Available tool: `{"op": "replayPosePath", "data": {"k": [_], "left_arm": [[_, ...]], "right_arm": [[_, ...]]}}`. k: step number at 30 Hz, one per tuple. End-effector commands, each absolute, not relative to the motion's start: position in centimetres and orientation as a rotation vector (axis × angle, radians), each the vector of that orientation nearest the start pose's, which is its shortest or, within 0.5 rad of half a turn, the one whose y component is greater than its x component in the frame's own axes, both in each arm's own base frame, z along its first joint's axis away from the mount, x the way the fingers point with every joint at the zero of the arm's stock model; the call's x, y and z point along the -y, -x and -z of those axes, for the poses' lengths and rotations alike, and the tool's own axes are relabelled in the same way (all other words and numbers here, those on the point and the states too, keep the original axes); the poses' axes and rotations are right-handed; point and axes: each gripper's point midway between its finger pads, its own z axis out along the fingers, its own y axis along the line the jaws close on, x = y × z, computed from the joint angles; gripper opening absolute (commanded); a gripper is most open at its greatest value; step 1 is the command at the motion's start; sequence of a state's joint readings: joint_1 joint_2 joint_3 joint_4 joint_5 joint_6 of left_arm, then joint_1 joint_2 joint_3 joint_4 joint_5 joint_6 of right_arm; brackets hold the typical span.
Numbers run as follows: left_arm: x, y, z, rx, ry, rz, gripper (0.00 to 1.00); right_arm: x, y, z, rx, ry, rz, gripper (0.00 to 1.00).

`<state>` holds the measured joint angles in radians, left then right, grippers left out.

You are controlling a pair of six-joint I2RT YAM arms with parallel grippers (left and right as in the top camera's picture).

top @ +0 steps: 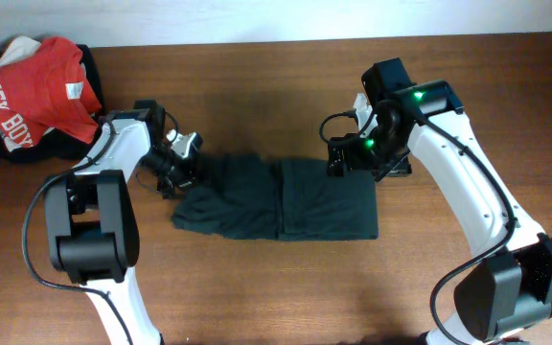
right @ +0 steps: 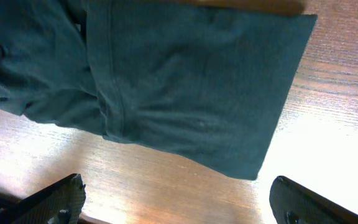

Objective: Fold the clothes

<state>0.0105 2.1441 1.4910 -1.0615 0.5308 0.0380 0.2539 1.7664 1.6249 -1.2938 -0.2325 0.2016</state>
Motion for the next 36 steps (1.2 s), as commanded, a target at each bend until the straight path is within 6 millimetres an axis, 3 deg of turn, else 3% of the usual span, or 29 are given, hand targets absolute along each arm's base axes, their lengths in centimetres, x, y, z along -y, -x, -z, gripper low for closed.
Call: {"op": "replayPosePath", "data": {"k": [1,2,3,4,5,8,9,11,13,16,19,20,21,22,23,24,27,28,30,31,32,34,36], "left_arm": [[7.7,-33.9,2.8,-3.294,-0.001,0.772,0.38],[6.6,-33.8,3.1,-3.331,0.029,0.66,0.3],[4.6,-33.7,3.1,-3.384,0.178,0.473,0.01],[3.3,-33.9,2.7,-3.399,0.265,0.369,0.01],[2.0,-35.3,0.7,-3.383,0.305,0.326,0.01],[2.6,-37.8,-5.2,-3.335,0.263,0.322,0.0],[4.1,-38.2,-7.5,-3.32,0.192,0.321,0.01],[7.3,-38.0,-9.5,-3.305,0.055,0.327,0.0],[11.9,-37.3,-10.2,-3.289,-0.072,0.46,0.0],[19.3,-36.0,-10.1,-3.224,-0.384,0.48,0.01],[24.6,-35.6,-10.1,-3.113,-0.574,0.501,0.01],[26.0,-35.5,-10.1,-3.083,-0.606,0.508,0.02],[26.8,-35.4,-10.1,-3.08,-0.577,0.515,0.11],[27.0,-35.5,-10.2,-3.073,-0.576,0.519,0.13],[27.1,-35.6,-10.2,-3.076,-0.543,0.522,0.15],[27.2,-35.6,-10.2,-3.073,-0.54,0.531,0.23],[29.0,-35.2,-11.0,-3.05,-0.555,0.709,0.28],[29.9,-35.0,-11.2,-3.036,-0.572,0.754,0.34],[31.7,-34.6,-11.4,-3.002,-0.597,0.78,0.34],[33.1,-34.5,-11.6,-2.985,-0.568,0.799,0.2],[35.1,-34.7,-12.0,-2.939,-0.547,0.836,0.17],[36.6,-34.2,-12.6,-2.897,-0.6,0.855,0.23],[36.5,-34.8,-16.5,-2.777,-0.697,0.857,0.25]], "right_arm": [[-12.3,-33.1,-15.2,-3.055,0.108,-0.373,0.99],[-12.3,-32.9,-14.9,-3.066,0.107,-0.374,0.99],[-12.3,-32.5,-14.4,-3.084,0.105,-0.373,0.99],[-12.2,-32.1,-13.5,-3.1,0.103,-0.376,0.99],[-13.7,-31.5,-11.6,-3.105,0.107,-0.502,0.99],[-16.7,-30.6,-5.6,-3.051,0.217,-0.559,0.99],[-17.3,-30.1,-3.4,-3.062,0.145,-0.562,0.99],[-17.3,-29.8,-0.4,-3.113,0.124,-0.547,0.99],[-17.2,-29.5,1.8,-3.168,0.094,-0.531,0.99],[-17.2,-28.3,4.3,-3.249,0.065,-0.544,0.99],[-17.5,-28.2,4.2,-3.255,0.061,-0.586,0.99],[-18.1,-28.1,3.7,-3.247,0.067,-0.699,0.99],[-17.0,-28.5,3.4,-3.259,-0.008,-0.713,0.99],[-16.5,-28.7,2.7,-3.255,0.01,-0.776,0.99],[-16.7,-29.1,1.4,-3.219,0.059,-0.931,0.99],[-16.3,-29.7,0.3,-3.192,0.034,-1.022,0.99],[-12.5,-31.9,-2.8,-3.122,-0.051,-1.15,0.99],[-11.0,-32.8,-4.8,-3.056,-0.071,-1.249,0.99],[-7.9,-34.0,-7.5,-2.968,-0.102,-1.323,0.99],[-6.9,-34.2,-8.5,-2.926,-0.087,-1.356,0.99],[-5.9,-34.6,-8.6,-2.896,-0.1,-1.352,0.98],[-5.2,-34.7,-8.8,-2.877,-0.147,-1.369,0.98],[-4.8,-35.0,-9.2,-2.839,-0.181,-1.406,0.99]]}}
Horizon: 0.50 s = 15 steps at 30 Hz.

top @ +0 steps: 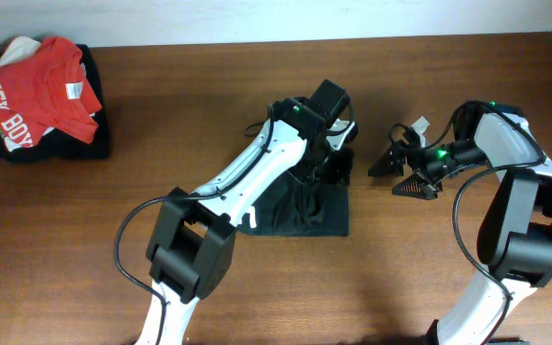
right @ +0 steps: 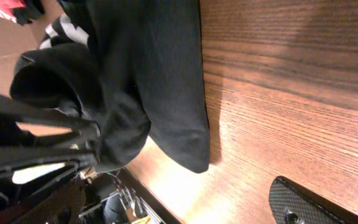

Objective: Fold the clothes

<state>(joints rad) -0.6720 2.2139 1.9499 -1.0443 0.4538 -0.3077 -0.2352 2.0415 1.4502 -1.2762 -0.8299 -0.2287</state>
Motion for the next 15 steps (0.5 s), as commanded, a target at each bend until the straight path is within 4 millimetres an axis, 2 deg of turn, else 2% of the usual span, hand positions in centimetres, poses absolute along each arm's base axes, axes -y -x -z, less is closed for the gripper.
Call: {"op": "replayPosePath", "data": {"k": [1,2,3,4,5,7,9,10,11,14,15], "left_arm": [[33.9,-36.6,-20.6,-2.714,-0.622,0.735,0.34],[29.6,-38.1,-23.6,-2.694,-0.51,0.574,0.5],[26.5,-38.8,-25.0,-2.697,-0.431,0.471,0.57],[22.1,-39.4,-26.4,-2.708,-0.319,0.362,0.68],[16.2,-39.8,-26.8,-2.756,-0.155,0.26,0.79],[9.6,-39.5,-25.0,-2.876,0.054,0.176,0.8],[6.0,-38.9,-22.1,-2.98,0.187,0.124,0.82],[4.9,-37.8,-19.2,-3.071,0.234,0.097,0.82],[4.9,-37.3,-17.0,-3.116,0.24,0.087,0.83],[5.2,-36.5,-12.2,-3.179,0.245,0.104,0.84],[5.5,-36.2,-11.2,-3.194,0.246,0.127,0.87]], "right_arm": [[-5.0,-35.0,-9.2,-2.841,-0.168,-1.404,0.99],[-5.5,-34.8,-9.1,-2.855,-0.144,-1.398,0.99],[-6.0,-34.8,-9.1,-2.855,-0.098,-1.398,1.0],[-6.9,-34.8,-9.0,-2.858,-0.047,-1.395,0.98],[-8.5,-34.6,-9.1,-2.865,0.01,-1.409,0.92],[-12.1,-34.2,-8.8,-2.913,0.124,-1.39,0.87],[-16.4,-33.3,-6.6,-3.084,0.211,-1.128,0.87],[-19.5,-32.9,-5.9,-3.101,0.295,-1.036,0.88],[-21.7,-32.4,-5.9,-3.091,0.358,-1.035,0.88],[-23.8,-31.5,-5.7,-3.079,0.466,-1.005,0.93],[-23.4,-31.7,-5.4,-3.101,0.432,-0.947,0.91]]}}
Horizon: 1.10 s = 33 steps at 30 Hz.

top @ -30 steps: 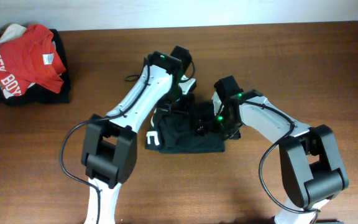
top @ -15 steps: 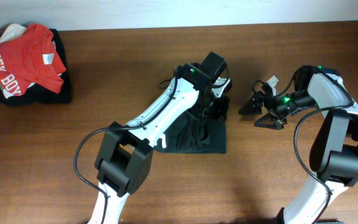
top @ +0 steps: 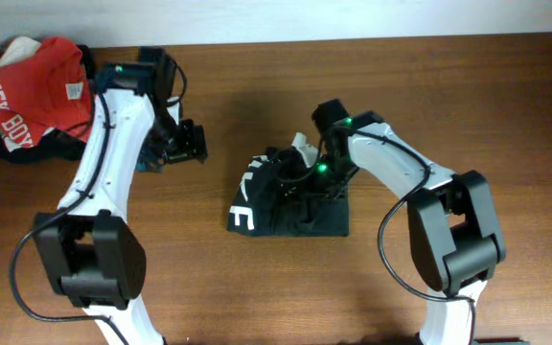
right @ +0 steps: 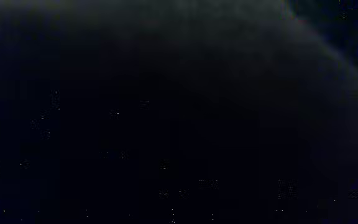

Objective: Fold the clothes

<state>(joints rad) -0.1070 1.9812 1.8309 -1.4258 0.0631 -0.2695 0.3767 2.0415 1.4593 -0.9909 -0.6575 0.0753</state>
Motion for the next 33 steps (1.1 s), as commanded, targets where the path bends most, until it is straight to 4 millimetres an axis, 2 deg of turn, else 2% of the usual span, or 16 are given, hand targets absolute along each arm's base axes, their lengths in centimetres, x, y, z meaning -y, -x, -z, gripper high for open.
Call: {"op": "replayPosePath", "data": {"k": [1,2,3,4,7,9,11,14,17,19,21,22,24,27,29,33], "left_arm": [[5.5,-35.6,-9.9,-3.215,0.25,0.128,0.87],[5.5,-35.2,-9.3,-3.232,0.252,0.123,0.87],[5.4,-34.8,-8.8,-3.246,0.255,0.119,0.87],[5.4,-34.8,-8.4,-3.243,0.255,0.12,0.87],[5.4,-35.2,-8.1,-3.224,0.252,0.125,0.93],[5.4,-35.2,-8.1,-3.225,0.251,0.124,0.94],[5.4,-35.2,-8.1,-3.226,0.251,0.124,0.95],[5.4,-35.1,-8.1,-3.229,0.252,0.123,0.95],[5.4,-35.2,-8.1,-3.227,0.251,0.124,0.96],[5.4,-35.2,-8.1,-3.225,0.251,0.124,0.96],[5.5,-35.3,-8.1,-3.221,0.25,0.126,0.96],[5.5,-35.3,-8.1,-3.222,0.25,0.125,0.96],[5.5,-35.3,-8.1,-3.221,0.25,0.126,0.96],[5.8,-35.4,-8.1,-3.216,0.237,0.127,0.96],[6.4,-35.6,-8.0,-3.207,0.208,0.129,0.96],[8.0,-35.3,-8.0,-3.213,0.135,0.125,0.96]], "right_arm": [[-22.1,-32.1,-4.6,-3.15,0.342,-0.809,0.69],[-20.9,-32.4,-4.1,-3.174,0.284,-0.719,0.47],[-19.6,-32.7,-4.0,-3.192,0.246,-0.66,0.13],[-18.1,-33.0,-4.4,-3.217,0.199,-0.603,0.04],[-14.7,-34.1,-8.8,-3.253,0.184,-0.439,0.04],[-10.9,-33.6,-9.5,-3.302,0.22,-0.089,0.04],[-9.1,-33.7,-8.1,-3.304,0.2,0.021,0.08],[-5.7,-33.4,-5.2,-3.329,0.057,0.043,0.29],[-1.8,-31.1,-1.1,-3.366,-0.339,0.054,0.39],[-0.6,-31.1,-2.4,-3.353,-0.434,0.027,0.52],[0.0,-32.0,-5.9,-3.314,-0.455,0.021,0.89],[0.0,-32.8,-8.2,-3.291,-0.452,0.016,0.99],[0.0,-33.8,-12.3,-3.256,-0.453,0.008,0.99],[-1.2,-34.4,-15.5,-3.231,-0.384,-0.115,0.99],[-4.0,-34.7,-15.4,-3.231,-0.137,-0.344,0.99],[-6.9,-35.8,-11.5,-3.17,-0.137,-0.603,0.94]]}}
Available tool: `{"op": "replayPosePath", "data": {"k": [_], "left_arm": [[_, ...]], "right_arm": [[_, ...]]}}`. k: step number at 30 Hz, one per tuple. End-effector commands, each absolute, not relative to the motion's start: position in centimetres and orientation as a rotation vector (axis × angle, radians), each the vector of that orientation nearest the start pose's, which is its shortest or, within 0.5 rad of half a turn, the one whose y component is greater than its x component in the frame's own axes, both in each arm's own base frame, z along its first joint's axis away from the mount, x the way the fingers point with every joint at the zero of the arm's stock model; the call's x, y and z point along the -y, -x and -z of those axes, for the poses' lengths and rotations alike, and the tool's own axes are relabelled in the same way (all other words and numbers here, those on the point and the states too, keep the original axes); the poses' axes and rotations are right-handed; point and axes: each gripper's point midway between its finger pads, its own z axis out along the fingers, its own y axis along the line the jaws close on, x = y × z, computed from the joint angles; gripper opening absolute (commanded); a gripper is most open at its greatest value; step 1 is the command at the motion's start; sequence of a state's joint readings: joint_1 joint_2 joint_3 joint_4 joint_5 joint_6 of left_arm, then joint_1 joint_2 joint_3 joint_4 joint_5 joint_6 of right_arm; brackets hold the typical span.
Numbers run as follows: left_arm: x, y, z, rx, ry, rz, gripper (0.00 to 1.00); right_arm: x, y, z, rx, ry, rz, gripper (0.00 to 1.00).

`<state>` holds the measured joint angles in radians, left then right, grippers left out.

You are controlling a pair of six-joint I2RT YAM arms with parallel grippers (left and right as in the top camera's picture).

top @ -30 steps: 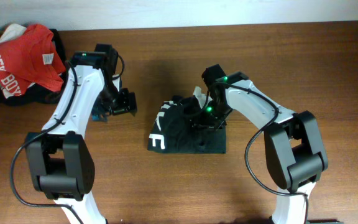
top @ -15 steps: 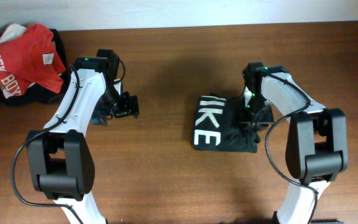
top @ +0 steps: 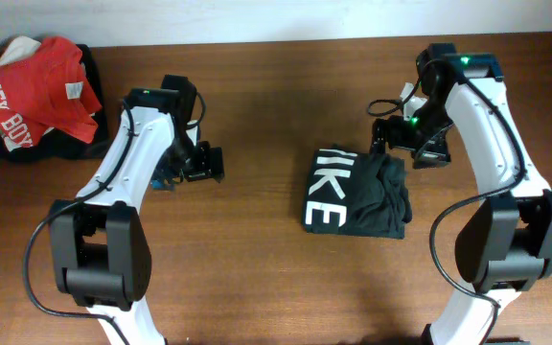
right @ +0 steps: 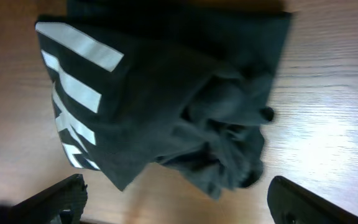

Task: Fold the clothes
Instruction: 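Release the folded shirt and lift both grippers away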

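A dark garment [top: 353, 192] lies in a compact folded bundle on the table right of the middle, white lettering facing up on its left part. Its right part is bunched and wrinkled [right: 229, 130]. My right gripper [top: 387, 144] hovers just beyond the bundle's far right corner. In the wrist view the right gripper [right: 176, 190] stands open, with both fingers [right: 48, 202] apart and nothing between them. My left gripper [top: 202, 163] hangs over bare table well left of the garment; its jaws do not show clearly.
A pile of other clothes, a red shirt [top: 32, 86] on top of dark ones, sits at the far left corner. The wooden table [top: 257, 278] stretches bare between the pile and the bundle and along the front.
My right gripper was buried in the garment, its view black; now it is off the cloth at the far right corner, open. The bundle lies further right. The left gripper shifted slightly right.
The garment first lay spread in a wide strip, my left gripper at its left end and the right at its far right. Then the left arm reached over a smaller fold. Then the left arm was back left and the right gripper in the cloth. Now it is a compact bundle.
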<state>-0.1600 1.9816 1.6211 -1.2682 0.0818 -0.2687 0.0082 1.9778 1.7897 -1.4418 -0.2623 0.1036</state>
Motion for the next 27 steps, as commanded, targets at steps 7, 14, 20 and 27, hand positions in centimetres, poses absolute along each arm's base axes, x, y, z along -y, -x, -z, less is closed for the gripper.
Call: {"op": "replayPosePath", "data": {"k": [7,14,20,27], "left_arm": [[8.0,-35.3,-8.0,-3.213,0.131,0.119,0.97],[8.0,-35.3,-8.0,-3.213,0.131,0.119,0.99],[8.0,-35.3,-8.0,-3.213,0.131,0.12,0.99],[8.0,-35.3,-8.0,-3.212,0.131,0.12,0.99]], "right_arm": [[-8.2,-38.4,-8.8,-3.026,-0.092,-0.718,0.51],[-4.9,-40.0,-6.6,-3.036,-0.177,-0.41,0.04],[3.4,-40.6,-3.5,-3.036,-0.399,0.163,0.45],[2.5,-35.9,-14.9,-3.155,-0.545,-0.111,0.6]]}}
